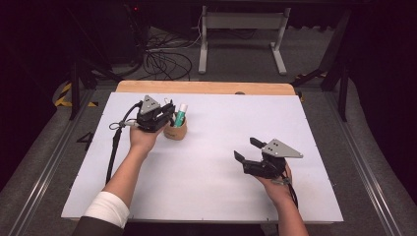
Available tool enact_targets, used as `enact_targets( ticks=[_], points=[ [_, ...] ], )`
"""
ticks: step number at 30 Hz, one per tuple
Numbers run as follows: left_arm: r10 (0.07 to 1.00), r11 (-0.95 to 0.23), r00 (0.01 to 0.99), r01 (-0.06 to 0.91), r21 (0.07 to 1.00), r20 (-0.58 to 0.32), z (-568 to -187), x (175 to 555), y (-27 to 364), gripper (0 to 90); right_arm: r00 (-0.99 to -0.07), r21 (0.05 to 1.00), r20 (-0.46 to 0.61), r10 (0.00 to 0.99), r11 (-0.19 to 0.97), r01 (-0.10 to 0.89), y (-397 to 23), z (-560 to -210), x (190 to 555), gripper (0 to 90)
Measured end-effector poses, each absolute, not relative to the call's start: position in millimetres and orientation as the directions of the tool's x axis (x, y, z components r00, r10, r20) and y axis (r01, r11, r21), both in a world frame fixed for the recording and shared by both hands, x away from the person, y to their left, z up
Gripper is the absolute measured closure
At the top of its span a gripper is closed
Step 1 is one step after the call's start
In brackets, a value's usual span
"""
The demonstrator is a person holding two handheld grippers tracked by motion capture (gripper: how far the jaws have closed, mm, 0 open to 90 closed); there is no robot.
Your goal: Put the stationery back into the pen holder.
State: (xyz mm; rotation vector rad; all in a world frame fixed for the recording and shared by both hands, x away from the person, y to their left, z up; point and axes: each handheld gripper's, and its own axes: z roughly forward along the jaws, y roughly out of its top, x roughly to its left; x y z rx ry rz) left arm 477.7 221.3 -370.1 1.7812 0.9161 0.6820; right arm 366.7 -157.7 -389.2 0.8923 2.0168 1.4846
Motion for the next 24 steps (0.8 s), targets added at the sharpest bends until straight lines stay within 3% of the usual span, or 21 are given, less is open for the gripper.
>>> enact_targets(
  ticks=[9, 24],
  points=[
    [0.833, -0.222, 0.552, 0.284, 0.933, 0.030, -369.9, 478.9, 222.9, 78.0, -0.673, 0.954, -0.001, 0.740, 0.202, 0.220, -157.8, -389.2, 366.7, 25.2],
    [0.840, -0.176, 0.542, 0.317, 0.932, -0.026, -367.5, 474.0, 229.1, 59.1, -0.674, 0.954, -0.004, 0.738, 0.205, 0.218, -157.1, -389.5, 366.7, 25.4]
  ],
)
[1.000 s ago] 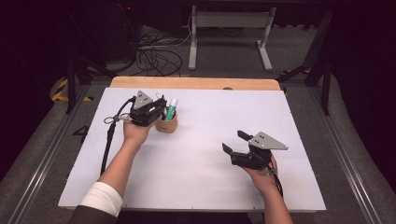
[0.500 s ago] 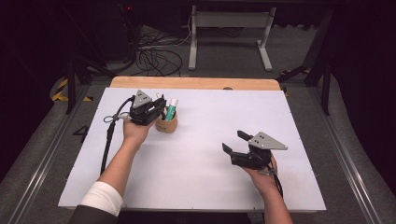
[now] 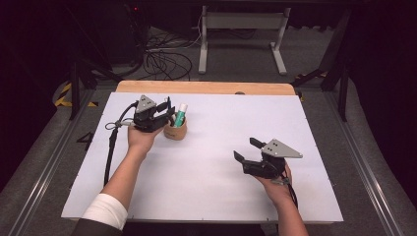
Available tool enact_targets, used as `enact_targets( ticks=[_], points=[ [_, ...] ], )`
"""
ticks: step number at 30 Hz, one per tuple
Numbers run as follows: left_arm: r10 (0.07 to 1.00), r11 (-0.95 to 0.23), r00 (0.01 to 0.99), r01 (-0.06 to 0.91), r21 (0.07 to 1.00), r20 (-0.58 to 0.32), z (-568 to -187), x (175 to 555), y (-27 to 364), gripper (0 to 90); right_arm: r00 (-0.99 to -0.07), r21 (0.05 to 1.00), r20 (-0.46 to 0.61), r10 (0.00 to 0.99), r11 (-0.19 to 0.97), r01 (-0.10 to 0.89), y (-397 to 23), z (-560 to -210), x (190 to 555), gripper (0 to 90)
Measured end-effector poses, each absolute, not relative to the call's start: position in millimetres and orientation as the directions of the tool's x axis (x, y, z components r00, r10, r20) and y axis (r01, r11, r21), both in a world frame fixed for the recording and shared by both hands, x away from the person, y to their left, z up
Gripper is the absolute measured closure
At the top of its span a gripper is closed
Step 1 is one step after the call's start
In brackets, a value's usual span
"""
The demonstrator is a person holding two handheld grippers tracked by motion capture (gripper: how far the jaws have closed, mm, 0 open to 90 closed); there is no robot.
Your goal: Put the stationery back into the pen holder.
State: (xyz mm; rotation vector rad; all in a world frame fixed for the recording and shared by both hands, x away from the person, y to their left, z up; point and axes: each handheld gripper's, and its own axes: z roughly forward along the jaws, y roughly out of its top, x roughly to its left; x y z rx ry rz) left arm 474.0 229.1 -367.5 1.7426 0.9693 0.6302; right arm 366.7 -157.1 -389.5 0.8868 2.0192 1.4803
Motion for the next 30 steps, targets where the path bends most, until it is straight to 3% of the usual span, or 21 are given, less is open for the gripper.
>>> enact_targets(
  ticks=[18, 30],
  points=[
    [0.835, -0.136, 0.546, 0.333, 0.933, -0.073, -374, 460, 243, 46.9, -0.680, 0.955, -0.007, 0.733, 0.207, 0.214, -157, -390, 367, 25.4],
    [0.806, -0.175, 0.590, 0.305, 0.936, -0.042, -370, 447, 239, 41.1, -0.682, 0.954, -0.016, 0.731, 0.215, 0.208, -156, -390, 367, 25.5]
  ],
)
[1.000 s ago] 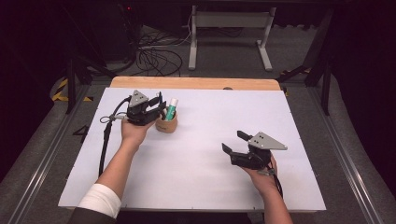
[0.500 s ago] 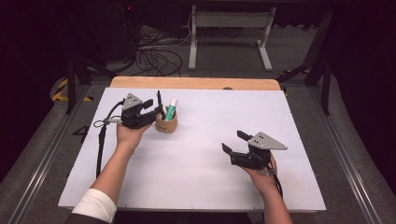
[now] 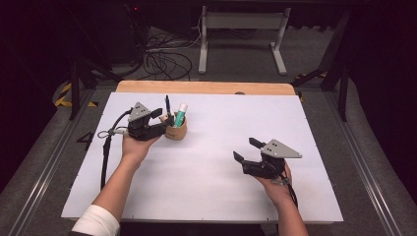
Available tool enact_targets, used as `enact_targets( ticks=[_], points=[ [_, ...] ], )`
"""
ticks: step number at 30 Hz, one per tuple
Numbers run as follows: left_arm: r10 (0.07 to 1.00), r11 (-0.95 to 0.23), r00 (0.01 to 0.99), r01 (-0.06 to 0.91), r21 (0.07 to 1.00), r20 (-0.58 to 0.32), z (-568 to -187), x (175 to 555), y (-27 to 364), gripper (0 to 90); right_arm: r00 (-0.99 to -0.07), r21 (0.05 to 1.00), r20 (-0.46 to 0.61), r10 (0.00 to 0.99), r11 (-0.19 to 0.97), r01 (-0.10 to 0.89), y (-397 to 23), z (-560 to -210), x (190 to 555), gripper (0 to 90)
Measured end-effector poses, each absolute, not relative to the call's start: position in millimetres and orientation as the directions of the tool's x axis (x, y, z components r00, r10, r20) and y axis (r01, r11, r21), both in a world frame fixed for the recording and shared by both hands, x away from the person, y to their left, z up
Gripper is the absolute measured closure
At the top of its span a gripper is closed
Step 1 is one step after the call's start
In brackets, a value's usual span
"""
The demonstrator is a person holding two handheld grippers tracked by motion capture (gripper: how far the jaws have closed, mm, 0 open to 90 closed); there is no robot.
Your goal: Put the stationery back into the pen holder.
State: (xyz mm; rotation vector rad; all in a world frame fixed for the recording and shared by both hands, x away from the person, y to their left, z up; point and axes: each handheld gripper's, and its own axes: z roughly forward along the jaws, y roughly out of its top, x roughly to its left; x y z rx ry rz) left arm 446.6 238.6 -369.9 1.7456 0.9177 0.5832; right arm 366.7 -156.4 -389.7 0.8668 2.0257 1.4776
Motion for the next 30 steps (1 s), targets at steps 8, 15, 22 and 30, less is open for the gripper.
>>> enact_targets(
  ticks=[8, 15, 22, 30],
  points=[
    [0.803, -0.180, 0.595, 0.290, 0.940, -0.030, -373, 436, 240, 40.0, -0.679, 0.953, -0.016, 0.734, 0.216, 0.211, -156, -390, 367, 25.6],
    [0.786, -0.213, 0.618, 0.278, 0.937, -0.005, -375, 424, 236, 37.5, -0.679, 0.952, -0.016, 0.734, 0.218, 0.213, -155, -390, 367, 25.6],
    [0.779, -0.233, 0.627, 0.279, 0.932, 0.007, -379, 419, 237, 35.7, -0.677, 0.955, -0.019, 0.735, 0.214, 0.206, -156, -390, 366, 25.6],
    [0.768, -0.236, 0.641, 0.262, 0.936, 0.014, -382, 410, 241, 34.1, -0.678, 0.956, -0.018, 0.734, 0.212, 0.204, -157, -390, 366, 25.6]
  ],
)
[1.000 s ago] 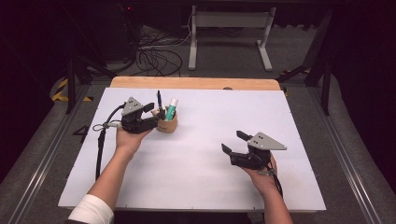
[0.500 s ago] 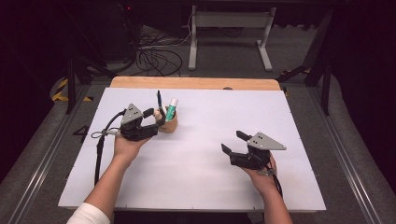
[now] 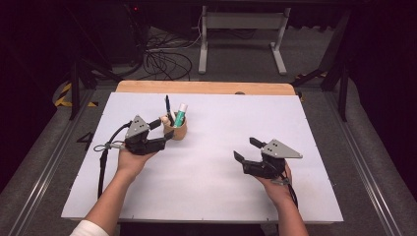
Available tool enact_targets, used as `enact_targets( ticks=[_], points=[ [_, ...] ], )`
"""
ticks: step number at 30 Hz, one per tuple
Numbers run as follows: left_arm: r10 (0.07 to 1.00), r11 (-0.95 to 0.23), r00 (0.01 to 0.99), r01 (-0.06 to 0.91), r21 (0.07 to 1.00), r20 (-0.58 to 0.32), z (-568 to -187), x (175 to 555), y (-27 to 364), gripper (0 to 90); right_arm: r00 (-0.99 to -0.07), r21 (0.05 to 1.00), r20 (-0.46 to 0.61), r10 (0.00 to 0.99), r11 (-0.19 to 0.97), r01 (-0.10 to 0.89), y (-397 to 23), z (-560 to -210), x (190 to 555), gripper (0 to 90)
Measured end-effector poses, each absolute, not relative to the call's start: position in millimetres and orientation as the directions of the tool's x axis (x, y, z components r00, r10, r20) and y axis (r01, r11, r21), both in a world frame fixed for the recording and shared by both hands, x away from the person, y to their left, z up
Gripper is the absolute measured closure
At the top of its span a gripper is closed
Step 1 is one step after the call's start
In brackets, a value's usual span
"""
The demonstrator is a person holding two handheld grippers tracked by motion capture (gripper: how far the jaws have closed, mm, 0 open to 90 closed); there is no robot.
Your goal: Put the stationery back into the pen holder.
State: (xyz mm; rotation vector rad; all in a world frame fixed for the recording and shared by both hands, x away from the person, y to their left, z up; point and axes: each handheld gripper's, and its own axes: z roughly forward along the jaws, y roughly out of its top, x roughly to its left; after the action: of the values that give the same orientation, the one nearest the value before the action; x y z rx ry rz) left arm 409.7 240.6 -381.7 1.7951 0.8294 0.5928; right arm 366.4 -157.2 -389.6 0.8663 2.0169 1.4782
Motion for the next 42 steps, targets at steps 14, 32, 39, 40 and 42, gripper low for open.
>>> enact_targets(
  ticks=[14, 32, 39, 40, 42],
  points=[
    [0.763, -0.211, 0.647, 0.259, 0.942, -0.007, -383, 394, 252, 32.1, -0.674, 0.959, -0.021, 0.739, 0.205, 0.196, -159, -389, 366, 25.5],
    [0.741, -0.211, 0.671, 0.240, 0.947, -0.005, -380, 377, 254, 29.8, -0.670, 0.964, -0.022, 0.742, 0.194, 0.183, -163, -386, 365, 25.6],
    [0.741, -0.203, 0.671, 0.242, 0.949, -0.013, -380, 370, 259, 29.7, -0.665, 0.964, -0.021, 0.746, 0.192, 0.185, -166, -386, 366, 25.6],
    [0.741, -0.200, 0.671, 0.242, 0.949, -0.015, -380, 370, 260, 29.7, -0.664, 0.964, -0.021, 0.747, 0.192, 0.186, -166, -386, 366, 25.6],
    [0.740, -0.200, 0.672, 0.241, 0.950, -0.014, -380, 368, 261, 29.7, -0.665, 0.964, -0.023, 0.747, 0.193, 0.184, -166, -386, 366, 25.6]
  ],
)
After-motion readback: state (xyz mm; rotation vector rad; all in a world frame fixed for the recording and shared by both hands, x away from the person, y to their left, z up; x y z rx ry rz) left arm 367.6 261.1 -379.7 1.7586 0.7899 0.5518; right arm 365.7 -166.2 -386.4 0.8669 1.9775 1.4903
